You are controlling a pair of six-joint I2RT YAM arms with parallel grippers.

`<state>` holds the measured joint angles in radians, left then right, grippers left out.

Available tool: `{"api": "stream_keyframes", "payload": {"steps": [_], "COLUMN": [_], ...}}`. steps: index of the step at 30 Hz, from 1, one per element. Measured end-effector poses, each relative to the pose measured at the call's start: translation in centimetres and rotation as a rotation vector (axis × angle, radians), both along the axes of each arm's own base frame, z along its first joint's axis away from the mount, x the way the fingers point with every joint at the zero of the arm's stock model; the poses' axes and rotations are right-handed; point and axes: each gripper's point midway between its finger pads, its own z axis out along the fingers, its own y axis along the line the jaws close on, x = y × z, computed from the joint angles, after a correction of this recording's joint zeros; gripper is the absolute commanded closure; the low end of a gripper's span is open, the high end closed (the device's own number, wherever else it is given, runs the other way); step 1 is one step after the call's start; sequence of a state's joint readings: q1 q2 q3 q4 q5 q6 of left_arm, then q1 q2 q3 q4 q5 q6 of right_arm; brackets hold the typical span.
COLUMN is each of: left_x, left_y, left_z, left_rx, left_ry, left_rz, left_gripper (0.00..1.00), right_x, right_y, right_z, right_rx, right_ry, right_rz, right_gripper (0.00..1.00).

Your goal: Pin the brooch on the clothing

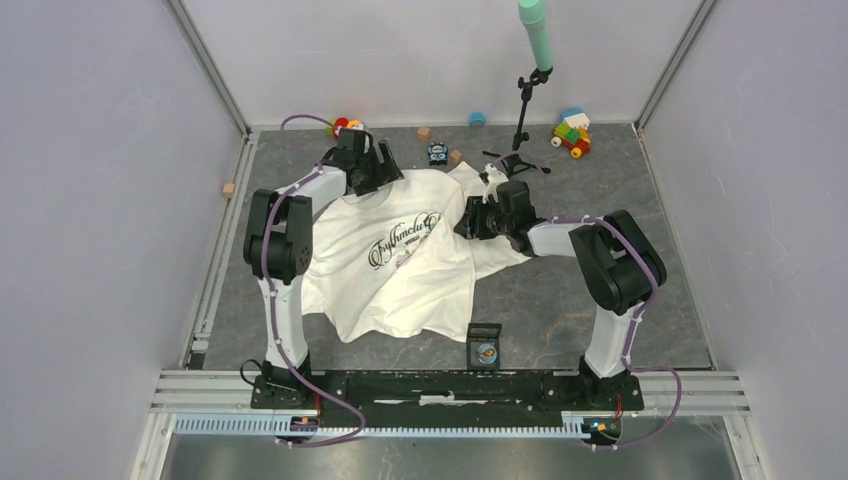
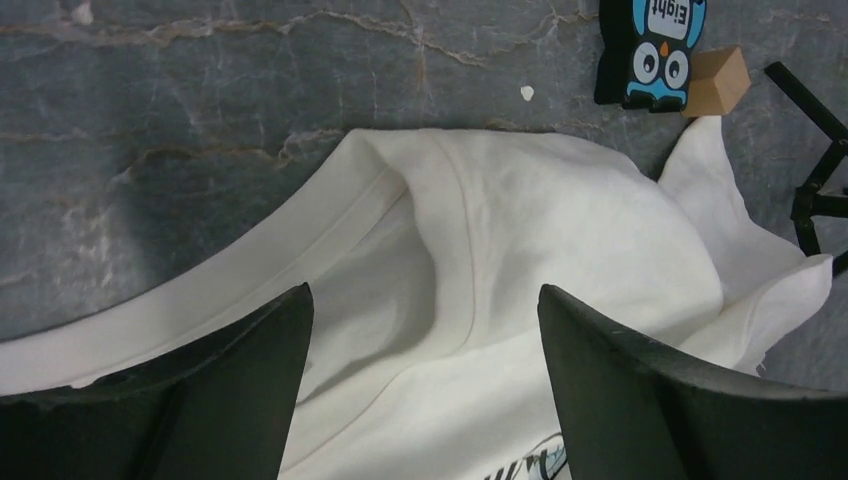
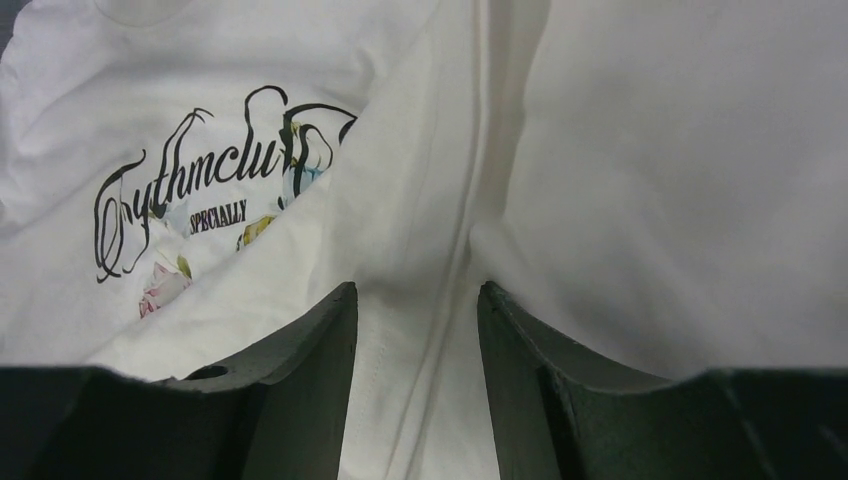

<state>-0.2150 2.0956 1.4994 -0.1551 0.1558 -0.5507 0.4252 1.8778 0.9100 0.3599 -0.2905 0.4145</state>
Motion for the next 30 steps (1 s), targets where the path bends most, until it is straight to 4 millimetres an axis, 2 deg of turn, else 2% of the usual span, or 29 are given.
{"api": "stream_keyframes", "payload": {"steps": [5, 7, 9, 12, 17, 19, 21, 27, 30], "left_x": [2.2, 3.2, 3.9, 3.9, 3.9, 3.9, 3.5, 2.8, 2.4], "left_y": [-0.9, -1.3, -1.7, -1.5, 0.0, 1.0, 2.3, 8.3, 11.3], "left_z": [-1.8, -1.9, -2.1, -2.8, -3.5, -3.6, -3.6, -3.6, -3.7], "left_rx": [0.011, 0.014, 0.019, 0.049, 0.088, 0.088, 0.088, 0.086, 0.076], "left_ry": [0.020, 0.014, 0.006, 0.017, 0.026, 0.018, 0.017, 0.023, 0.023], "left_rz": [-0.015, -0.027, -0.036, -0.034, 0.012, 0.032, 0.055, 0.171, 0.249], "left_gripper": [0.25, 0.37, 0.53, 0.74, 0.93, 0.98, 0.98, 0.98, 0.98], "right_x": [1.3, 1.7, 2.0, 2.1, 2.4, 2.1, 1.5, -0.1, -0.8], "right_y": [1.5, 2.1, 2.3, 2.3, 1.4, 0.8, 0.0, -2.1, -3.1], "right_z": [0.0, -0.1, -0.2, -0.4, -0.7, -0.6, -0.4, 0.9, 1.4], "right_rx": [0.015, 0.020, 0.022, 0.019, -0.017, -0.036, -0.056, -0.097, -0.117], "right_ry": [-0.010, -0.013, -0.013, -0.008, -0.006, -0.007, -0.008, -0.029, -0.040], "right_rz": [0.026, 0.035, 0.036, 0.029, -0.019, -0.041, -0.065, -0.116, -0.134], "right_gripper": [0.57, 0.62, 0.71, 0.83, 0.92, 0.92, 0.92, 1.00, 1.00]}}
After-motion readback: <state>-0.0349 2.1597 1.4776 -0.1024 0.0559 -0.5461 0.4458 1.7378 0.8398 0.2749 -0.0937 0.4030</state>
